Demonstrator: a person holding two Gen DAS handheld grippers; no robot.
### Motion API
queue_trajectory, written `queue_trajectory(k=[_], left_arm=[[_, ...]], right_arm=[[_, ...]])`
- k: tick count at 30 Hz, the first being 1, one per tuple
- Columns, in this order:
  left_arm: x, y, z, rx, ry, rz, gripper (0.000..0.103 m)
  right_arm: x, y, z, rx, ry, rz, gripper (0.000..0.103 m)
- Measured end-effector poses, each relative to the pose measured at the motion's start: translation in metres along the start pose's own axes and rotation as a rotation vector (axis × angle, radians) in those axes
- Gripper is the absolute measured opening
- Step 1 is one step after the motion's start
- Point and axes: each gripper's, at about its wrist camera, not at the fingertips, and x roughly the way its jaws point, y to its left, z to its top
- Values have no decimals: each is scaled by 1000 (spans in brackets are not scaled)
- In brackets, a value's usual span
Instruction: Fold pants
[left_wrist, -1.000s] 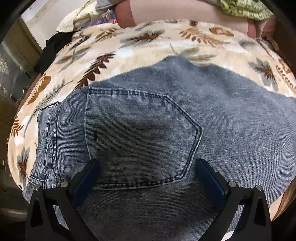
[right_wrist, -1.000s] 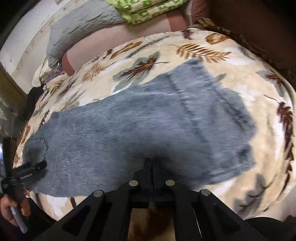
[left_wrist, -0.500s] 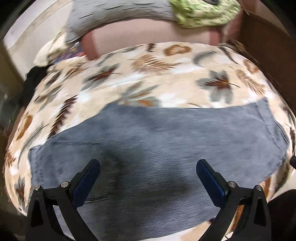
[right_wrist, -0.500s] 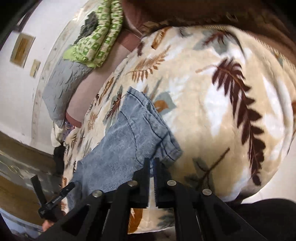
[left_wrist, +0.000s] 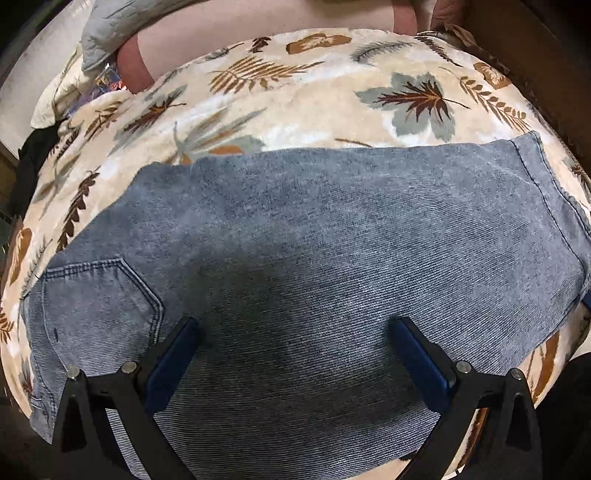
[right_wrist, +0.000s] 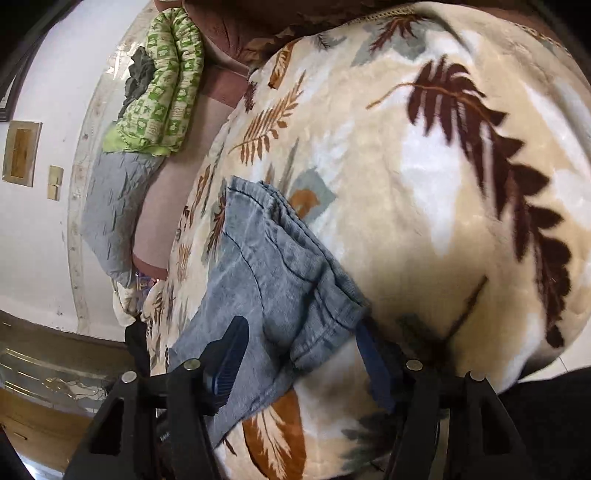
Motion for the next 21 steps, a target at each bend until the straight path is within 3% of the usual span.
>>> queue_trajectory(k=[5, 8, 11, 13, 15, 21], left_arm=[[-6, -6, 3, 19, -11, -34, 103], [-12, -10, 6, 12, -47, -44, 103], [-3, -12, 8, 3, -26, -18, 103], [1, -11, 5, -15, -17, -31, 103], [2, -10, 4, -22, -17, -35, 103], [-3, -8, 4, -38, -38, -48, 103]], right_arm=[[8, 3, 5, 1, -40, 59, 62], [13, 0, 7, 7, -62, 70, 42], [12, -4, 7, 29, -68, 105, 40], [12, -7, 7, 69, -44, 160, 44], [9, -16, 8, 123, -42, 199, 67], [-1, -15, -4, 111, -56, 145, 67]])
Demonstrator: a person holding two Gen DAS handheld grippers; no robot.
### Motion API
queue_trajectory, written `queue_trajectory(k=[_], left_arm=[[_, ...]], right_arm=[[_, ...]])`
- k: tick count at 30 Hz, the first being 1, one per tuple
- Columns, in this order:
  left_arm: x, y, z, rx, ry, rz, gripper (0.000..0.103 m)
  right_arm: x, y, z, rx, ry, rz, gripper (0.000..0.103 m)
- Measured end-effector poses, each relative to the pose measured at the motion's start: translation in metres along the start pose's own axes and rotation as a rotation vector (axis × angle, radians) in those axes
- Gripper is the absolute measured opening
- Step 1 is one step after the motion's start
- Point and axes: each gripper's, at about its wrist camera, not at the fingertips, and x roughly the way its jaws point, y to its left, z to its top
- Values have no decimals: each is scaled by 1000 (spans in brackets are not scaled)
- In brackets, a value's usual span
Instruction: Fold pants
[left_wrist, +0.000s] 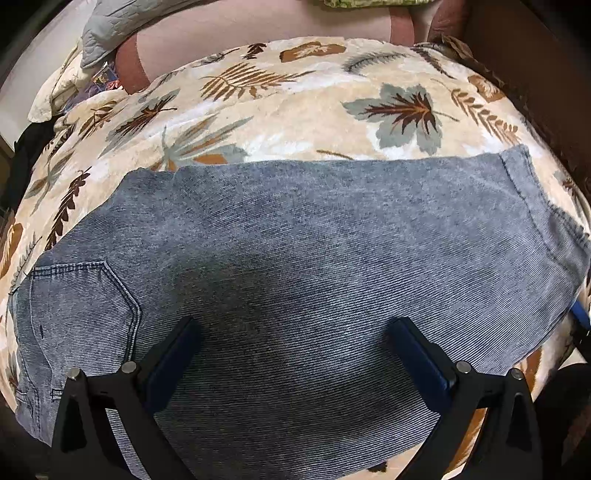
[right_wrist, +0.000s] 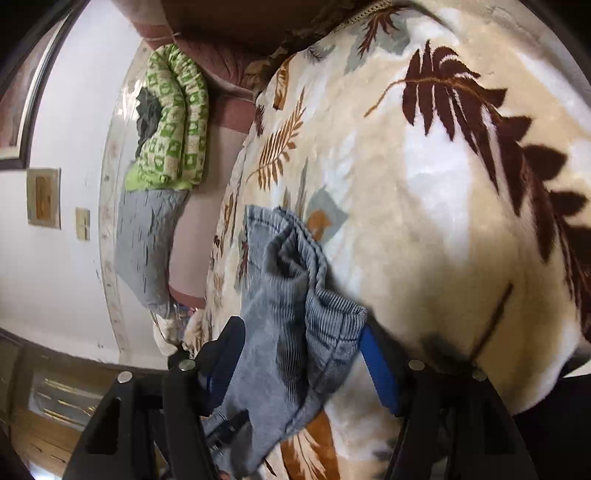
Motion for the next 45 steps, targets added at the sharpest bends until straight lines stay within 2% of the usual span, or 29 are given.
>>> queue_trajectory(k=[6, 13, 16, 17, 18, 20, 25, 30, 37, 42, 45], left_arm=[[-1, 3, 0, -29, -21, 0, 103], [6, 0, -5, -19, -22, 13, 103], [7, 1, -5, -21, -23, 6, 103], [6, 2, -5, -21, -30, 4, 102], [5, 2, -5, -19, -37, 5, 101], [4, 2, -5, -12, -46, 3, 94], [0, 11, -10, -48, -57, -27, 84], [-7, 30, -14, -117, -53, -66, 84], [-16, 67, -26, -210, -49, -83, 84], [-31, 114, -40, -310, -80, -77, 84], [-45, 140, -49, -345, -112, -39, 84]], right_arm=[[4, 4, -25, -26, 18, -49, 67], [19, 9, 3, 7, -44, -56, 67], [22, 15, 2, -35, -60, -83, 65], [23, 17, 1, -57, -67, -105, 56], [24, 18, 2, -77, -71, -133, 35], [27, 13, 3, -61, -63, -134, 25], [21, 24, 2, -112, -66, -133, 19], [14, 72, -10, -280, -79, -132, 18], [39, 144, -50, -508, 9, -137, 18], [71, 180, -102, -657, 102, -147, 18], [93, 192, -142, -743, 190, -146, 18]])
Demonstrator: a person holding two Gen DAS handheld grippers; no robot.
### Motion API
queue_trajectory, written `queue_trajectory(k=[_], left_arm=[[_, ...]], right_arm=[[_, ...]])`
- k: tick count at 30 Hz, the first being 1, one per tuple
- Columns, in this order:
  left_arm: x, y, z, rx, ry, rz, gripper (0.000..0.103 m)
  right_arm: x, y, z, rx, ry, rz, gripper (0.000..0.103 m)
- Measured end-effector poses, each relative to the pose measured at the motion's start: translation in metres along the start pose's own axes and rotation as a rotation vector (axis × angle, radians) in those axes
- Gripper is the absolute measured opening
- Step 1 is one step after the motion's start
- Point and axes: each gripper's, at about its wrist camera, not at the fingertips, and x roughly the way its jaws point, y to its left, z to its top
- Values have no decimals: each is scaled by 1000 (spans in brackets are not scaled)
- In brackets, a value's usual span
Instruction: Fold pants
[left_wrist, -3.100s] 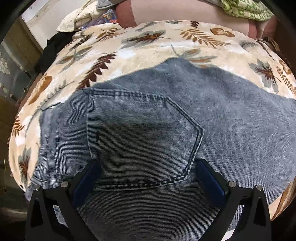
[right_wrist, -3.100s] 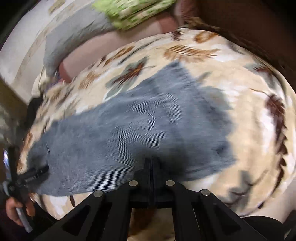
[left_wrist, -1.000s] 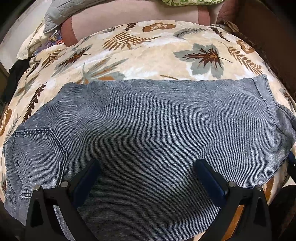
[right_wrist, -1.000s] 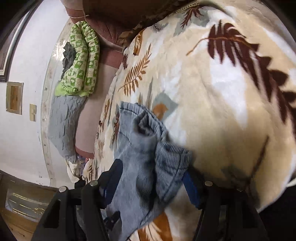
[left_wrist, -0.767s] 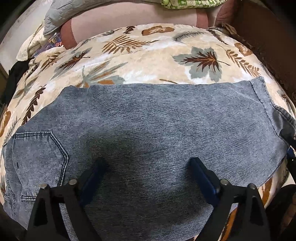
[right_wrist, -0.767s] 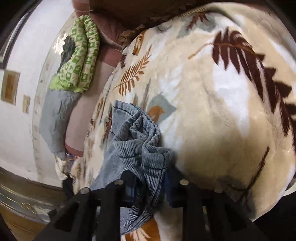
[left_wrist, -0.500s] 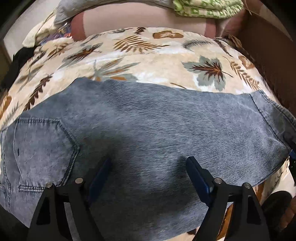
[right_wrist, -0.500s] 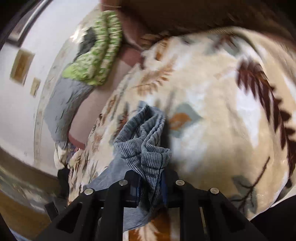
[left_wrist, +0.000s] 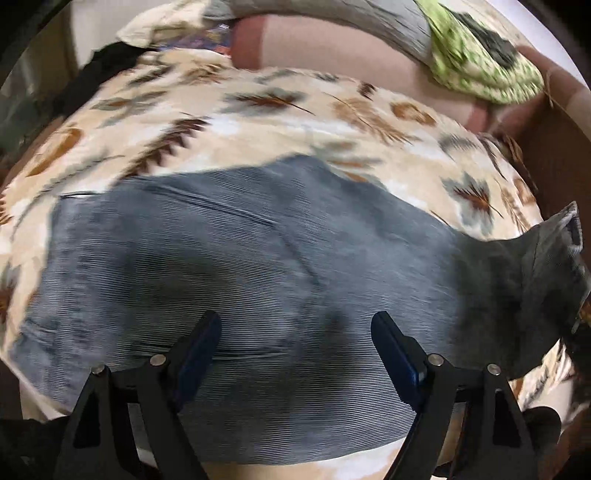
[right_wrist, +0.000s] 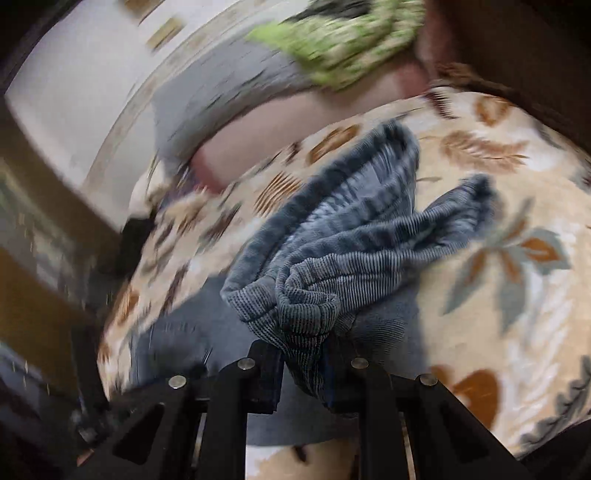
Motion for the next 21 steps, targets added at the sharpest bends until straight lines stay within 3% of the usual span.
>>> queue_trajectory(k=[5, 8, 11, 12, 15, 21], left_arm=[[-13, 29, -6, -33, -29, 23, 84], [-12, 38, -10, -40, -20, 21, 84], [-11, 41, -15, -41, -7, 19, 84], [-12, 41, -16, -41, -9, 18, 84], [-15, 35, -17, -29, -16, 2, 84], [-8, 19, -18, -3, 15, -47, 84]], right_arm=[[50, 42, -33, -107, 225, 51, 24], [60, 43, -42, -103, 292, 91, 49], [46, 33, -38, -78, 285, 191, 61], [37, 28, -35, -67, 269, 244, 62], [20, 11, -21, -37, 199, 289, 62], [36, -12, 16, 33, 114, 173, 60]])
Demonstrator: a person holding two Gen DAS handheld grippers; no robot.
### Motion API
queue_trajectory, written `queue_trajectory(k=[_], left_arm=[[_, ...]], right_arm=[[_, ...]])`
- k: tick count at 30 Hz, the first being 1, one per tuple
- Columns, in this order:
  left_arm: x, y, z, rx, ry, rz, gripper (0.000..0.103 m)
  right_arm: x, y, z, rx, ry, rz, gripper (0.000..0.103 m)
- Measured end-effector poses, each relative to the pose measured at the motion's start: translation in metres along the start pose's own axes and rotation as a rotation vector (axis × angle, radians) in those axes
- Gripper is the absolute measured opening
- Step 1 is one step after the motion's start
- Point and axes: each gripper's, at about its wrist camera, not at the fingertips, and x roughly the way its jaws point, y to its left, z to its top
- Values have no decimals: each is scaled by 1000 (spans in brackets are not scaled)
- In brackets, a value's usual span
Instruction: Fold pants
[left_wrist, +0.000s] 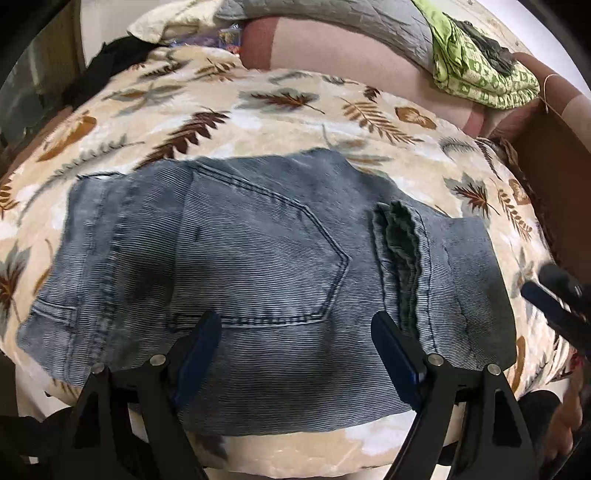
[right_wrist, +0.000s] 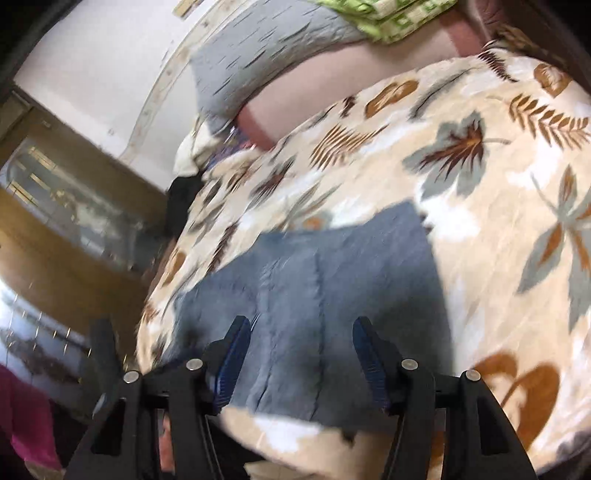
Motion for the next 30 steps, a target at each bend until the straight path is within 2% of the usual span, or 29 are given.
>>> queue_trajectory(k=[5, 8, 10, 13, 17, 19, 23, 24, 25, 27, 30], left_arm=[[-3, 2, 15, -16, -13, 8, 84], [2, -7, 32, -8, -28, 3, 84], [11, -15, 42, 3, -9, -11, 84], [22, -34, 55, 46, 8, -19, 84], [12, -61, 58, 102, -56, -33, 84], [15, -73, 55, 142, -60, -3, 84], [46, -85, 51, 245, -43, 197, 84], [57, -84, 51, 257, -21, 230, 84], [67, -82, 52, 263, 3, 245, 86], [74, -76, 55, 245, -8, 222, 88], [69, -77, 61, 245, -9, 218, 88]], right_arm=[[33, 13, 7, -64, 13, -68, 57], [74, 1, -2, -47, 115, -138, 57], [65, -2, -8, -50, 69, -130, 52], [41, 0, -13, -61, 41, -104, 53], [4, -4, -34, -94, -7, -74, 54], [0, -5, -50, -121, -9, -120, 54], [7, -3, -77, -153, -4, -149, 54], [11, 3, -83, -204, -22, -194, 55], [15, 8, -87, -238, -32, -218, 55], [22, 16, -94, -313, -53, -280, 55], [22, 21, -95, -346, -47, -307, 55]])
